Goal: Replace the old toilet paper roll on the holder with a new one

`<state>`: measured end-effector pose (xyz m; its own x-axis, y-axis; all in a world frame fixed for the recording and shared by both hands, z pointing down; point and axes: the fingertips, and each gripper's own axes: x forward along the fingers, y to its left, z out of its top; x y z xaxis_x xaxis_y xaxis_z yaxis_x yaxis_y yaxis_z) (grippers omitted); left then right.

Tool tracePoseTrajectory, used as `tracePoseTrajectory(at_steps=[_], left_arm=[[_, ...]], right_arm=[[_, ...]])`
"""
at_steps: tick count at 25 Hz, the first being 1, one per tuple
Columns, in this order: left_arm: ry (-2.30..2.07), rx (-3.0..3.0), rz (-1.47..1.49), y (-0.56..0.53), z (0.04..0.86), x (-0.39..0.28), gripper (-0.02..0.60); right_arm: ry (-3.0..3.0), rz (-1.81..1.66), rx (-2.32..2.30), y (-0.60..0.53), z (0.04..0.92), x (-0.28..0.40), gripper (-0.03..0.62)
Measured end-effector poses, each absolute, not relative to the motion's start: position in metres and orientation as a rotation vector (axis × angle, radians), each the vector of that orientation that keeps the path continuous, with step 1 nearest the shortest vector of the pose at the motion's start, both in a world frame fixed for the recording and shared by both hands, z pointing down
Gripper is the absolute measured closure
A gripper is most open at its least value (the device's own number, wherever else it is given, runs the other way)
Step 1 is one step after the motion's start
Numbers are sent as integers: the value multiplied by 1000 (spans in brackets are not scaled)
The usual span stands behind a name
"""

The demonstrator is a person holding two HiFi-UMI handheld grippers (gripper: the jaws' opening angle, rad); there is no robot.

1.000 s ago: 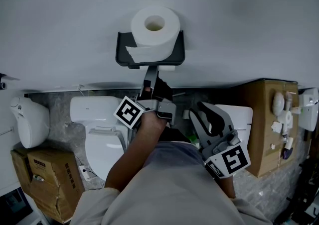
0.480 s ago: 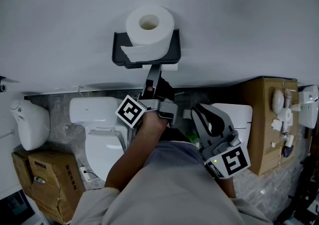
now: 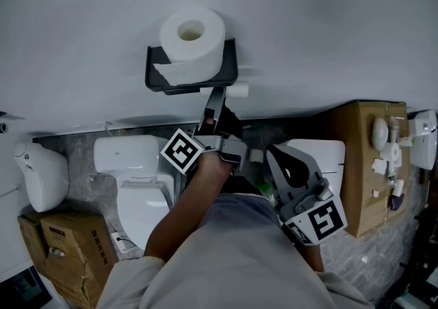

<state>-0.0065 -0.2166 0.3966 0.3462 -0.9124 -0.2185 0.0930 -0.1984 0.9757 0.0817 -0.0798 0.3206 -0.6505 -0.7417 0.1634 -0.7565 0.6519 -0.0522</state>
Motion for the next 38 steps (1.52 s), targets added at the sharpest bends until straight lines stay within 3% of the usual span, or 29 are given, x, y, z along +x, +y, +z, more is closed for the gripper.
tracePoseTrajectory(at_steps=[24, 38], left_arm=[[-550, 1579, -915, -191, 394, 72, 393], [-794, 1739, -713, -171, 418, 52, 393]], right_arm=[[-2715, 183, 1293, -71, 321, 97, 577], [-2726, 167, 1259, -69, 322, 92, 577]])
